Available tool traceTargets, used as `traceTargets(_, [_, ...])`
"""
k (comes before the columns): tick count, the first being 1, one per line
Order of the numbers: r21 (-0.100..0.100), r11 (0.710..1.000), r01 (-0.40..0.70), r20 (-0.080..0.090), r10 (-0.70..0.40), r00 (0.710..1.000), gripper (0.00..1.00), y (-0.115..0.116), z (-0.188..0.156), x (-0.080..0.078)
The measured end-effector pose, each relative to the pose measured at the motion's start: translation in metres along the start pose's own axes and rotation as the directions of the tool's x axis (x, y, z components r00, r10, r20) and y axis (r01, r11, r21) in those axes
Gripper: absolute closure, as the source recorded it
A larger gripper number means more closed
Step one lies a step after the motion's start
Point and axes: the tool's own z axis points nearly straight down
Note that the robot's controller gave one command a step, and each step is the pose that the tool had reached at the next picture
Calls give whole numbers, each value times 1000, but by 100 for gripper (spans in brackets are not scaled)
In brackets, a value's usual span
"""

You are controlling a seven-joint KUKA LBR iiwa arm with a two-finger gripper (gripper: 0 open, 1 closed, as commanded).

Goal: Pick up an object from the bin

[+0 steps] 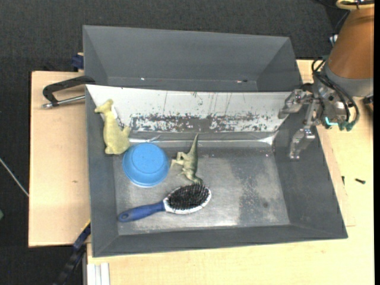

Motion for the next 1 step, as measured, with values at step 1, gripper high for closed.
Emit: traceTargets(1, [-1, 975, 222, 2, -222, 975, 0, 64, 31, 82])
